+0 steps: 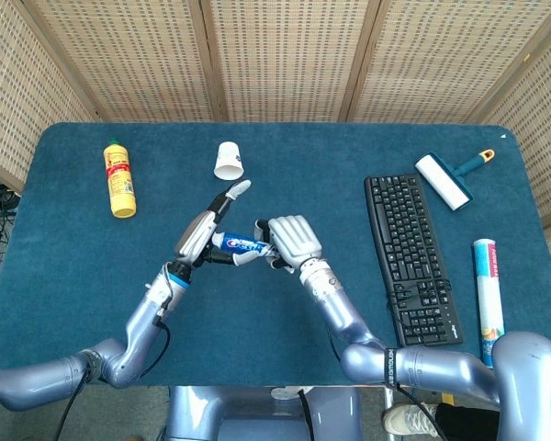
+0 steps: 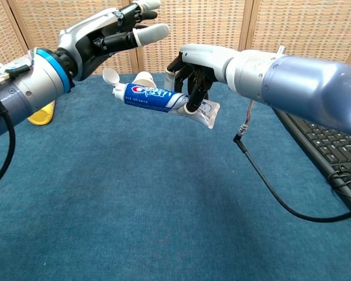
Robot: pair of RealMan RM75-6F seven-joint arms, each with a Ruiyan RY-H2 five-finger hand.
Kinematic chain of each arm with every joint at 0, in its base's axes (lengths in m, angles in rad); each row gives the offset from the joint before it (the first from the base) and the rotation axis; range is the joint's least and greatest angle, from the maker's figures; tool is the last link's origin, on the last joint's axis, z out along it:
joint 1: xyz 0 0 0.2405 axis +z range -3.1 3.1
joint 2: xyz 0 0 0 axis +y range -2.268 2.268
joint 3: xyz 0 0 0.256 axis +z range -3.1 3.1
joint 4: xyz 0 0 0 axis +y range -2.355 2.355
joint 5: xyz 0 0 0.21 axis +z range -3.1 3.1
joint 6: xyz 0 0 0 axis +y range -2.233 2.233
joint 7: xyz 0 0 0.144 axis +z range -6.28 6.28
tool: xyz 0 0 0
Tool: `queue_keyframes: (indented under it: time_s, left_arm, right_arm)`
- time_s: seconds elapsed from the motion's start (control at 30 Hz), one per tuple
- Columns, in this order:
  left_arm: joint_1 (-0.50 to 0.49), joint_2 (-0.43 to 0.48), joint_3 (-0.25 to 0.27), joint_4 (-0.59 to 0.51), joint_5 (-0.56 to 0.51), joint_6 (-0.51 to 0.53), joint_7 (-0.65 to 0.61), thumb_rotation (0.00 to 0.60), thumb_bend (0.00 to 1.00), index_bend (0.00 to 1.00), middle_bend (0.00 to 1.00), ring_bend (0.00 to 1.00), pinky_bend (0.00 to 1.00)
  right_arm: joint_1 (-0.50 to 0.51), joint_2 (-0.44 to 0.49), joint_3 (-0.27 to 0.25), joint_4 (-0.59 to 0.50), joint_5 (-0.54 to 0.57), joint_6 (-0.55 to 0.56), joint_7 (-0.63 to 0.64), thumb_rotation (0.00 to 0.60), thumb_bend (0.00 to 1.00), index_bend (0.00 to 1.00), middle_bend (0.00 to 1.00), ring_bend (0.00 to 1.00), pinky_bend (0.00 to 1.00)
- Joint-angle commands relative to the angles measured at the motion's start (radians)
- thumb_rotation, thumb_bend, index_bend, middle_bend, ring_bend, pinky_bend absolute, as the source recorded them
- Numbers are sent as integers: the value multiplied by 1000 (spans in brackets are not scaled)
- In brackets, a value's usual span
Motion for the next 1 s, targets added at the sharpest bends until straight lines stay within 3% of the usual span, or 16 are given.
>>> queue_keyframes:
  time_s: [0.03,0.6,1.0]
  left_arm:
    - [-15,-19,-10,21,-12,-4,4,315,0,0,0,0,0]
    - [-48,-65,-21,69,-67,-25,-7,315,0,0,0,0,0]
    - [-27,-70,-8,134,-57,-15,-110,315,0,0,0,0,0]
  right_arm:
    - [4,6,-2,-13,1,8,-2,600,812,698,686,625,690]
    - [27,15,-21,-48,0,37,15,600,811,698,687,625,690]
    - [22,61,-16,-78,9,31,56,600,811,701,689,626,689]
